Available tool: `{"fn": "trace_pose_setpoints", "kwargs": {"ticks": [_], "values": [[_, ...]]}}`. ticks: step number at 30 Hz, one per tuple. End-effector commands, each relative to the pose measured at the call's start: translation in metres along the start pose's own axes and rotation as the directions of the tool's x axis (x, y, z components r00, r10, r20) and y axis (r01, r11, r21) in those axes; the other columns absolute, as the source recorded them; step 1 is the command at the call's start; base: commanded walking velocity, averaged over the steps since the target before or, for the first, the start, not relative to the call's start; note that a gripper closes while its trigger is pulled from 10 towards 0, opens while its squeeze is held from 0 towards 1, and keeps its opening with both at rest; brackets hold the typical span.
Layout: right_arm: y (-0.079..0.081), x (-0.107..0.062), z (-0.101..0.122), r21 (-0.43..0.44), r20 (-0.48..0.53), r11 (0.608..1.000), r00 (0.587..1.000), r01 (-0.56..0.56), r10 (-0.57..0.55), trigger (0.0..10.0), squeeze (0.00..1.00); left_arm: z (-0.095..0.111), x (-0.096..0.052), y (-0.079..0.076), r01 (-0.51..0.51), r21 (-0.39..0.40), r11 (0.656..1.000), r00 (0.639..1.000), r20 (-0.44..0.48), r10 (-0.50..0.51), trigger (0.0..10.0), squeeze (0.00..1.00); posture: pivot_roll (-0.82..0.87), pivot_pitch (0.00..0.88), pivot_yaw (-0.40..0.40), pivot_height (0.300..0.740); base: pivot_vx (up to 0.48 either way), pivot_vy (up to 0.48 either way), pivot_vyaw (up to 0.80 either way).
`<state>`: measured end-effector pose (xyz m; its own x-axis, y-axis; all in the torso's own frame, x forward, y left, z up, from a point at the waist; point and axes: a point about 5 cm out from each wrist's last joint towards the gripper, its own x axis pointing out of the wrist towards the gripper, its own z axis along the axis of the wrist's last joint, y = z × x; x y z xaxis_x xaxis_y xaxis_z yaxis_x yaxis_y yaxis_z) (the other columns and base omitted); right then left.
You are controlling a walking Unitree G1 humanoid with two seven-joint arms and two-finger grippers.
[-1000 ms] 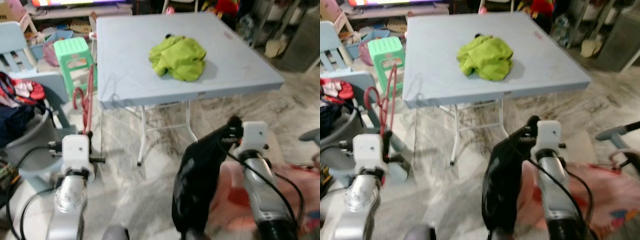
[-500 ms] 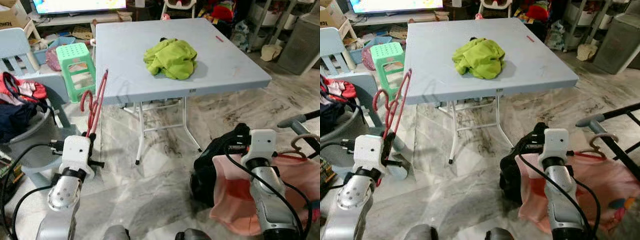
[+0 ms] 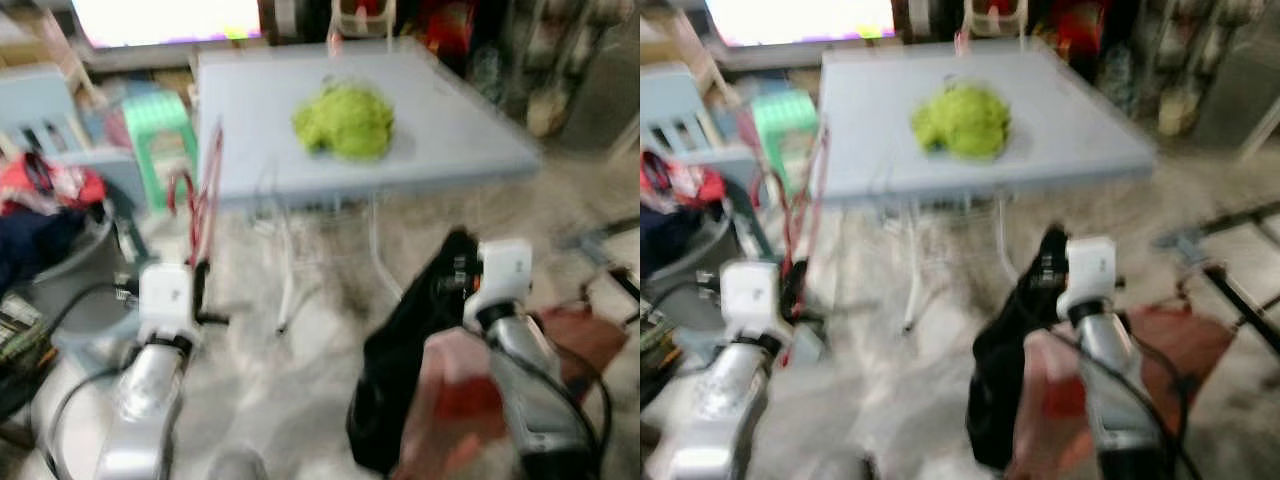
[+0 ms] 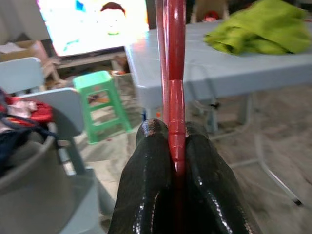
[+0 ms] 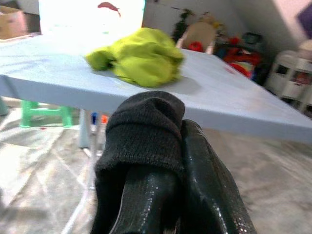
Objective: Hang hanger
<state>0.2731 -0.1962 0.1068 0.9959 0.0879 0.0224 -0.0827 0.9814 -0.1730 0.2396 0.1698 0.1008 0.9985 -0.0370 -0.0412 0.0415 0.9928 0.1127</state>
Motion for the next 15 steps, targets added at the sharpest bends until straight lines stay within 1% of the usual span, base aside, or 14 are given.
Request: {"fn": "trace_pose_setpoints", "kwargs": {"ticks": [1, 8, 11, 15], "values": [[0.008, 0.008, 0.020, 0.004, 0.087, 0.999, 0.996, -0.034, 0.034, 10.0, 0.00, 0.006, 0.004, 0.005, -0.020, 0.005, 1.000, 1.000, 0.021, 0.020, 10.0, 0.00, 0.00, 0.034, -0.006, 0.740, 0.458, 0.000, 0.00], [0.012, 0.012, 0.031, 0.000, 0.122, 0.998, 0.991, -0.058, 0.057, 10.0, 0.00, 0.013, 0.009, -0.004, -0.001, -0.013, 1.000, 0.999, 0.038, 0.002, 10.0, 0.00, -0.01, 0.036, -0.001, 0.740, 0.456, 0.000, 0.00], [0.013, 0.015, 0.034, -0.009, 0.136, 0.998, 0.989, -0.062, 0.062, 10.0, 0.00, 0.014, 0.009, -0.004, 0.001, -0.014, 1.000, 0.999, 0.040, 0.000, 10.0, 0.00, -0.01, 0.036, -0.001, 0.740, 0.461, 0.000, 0.00], [0.018, 0.022, 0.045, 0.000, 0.174, 0.996, 0.981, -0.086, 0.085, 10.0, 0.00, 0.016, 0.011, -0.004, 0.001, -0.017, 1.000, 0.999, 0.045, 0.000, 10.0, 0.00, -0.01, 0.036, -0.001, 0.740, 0.458, 0.000, 0.00]]}}
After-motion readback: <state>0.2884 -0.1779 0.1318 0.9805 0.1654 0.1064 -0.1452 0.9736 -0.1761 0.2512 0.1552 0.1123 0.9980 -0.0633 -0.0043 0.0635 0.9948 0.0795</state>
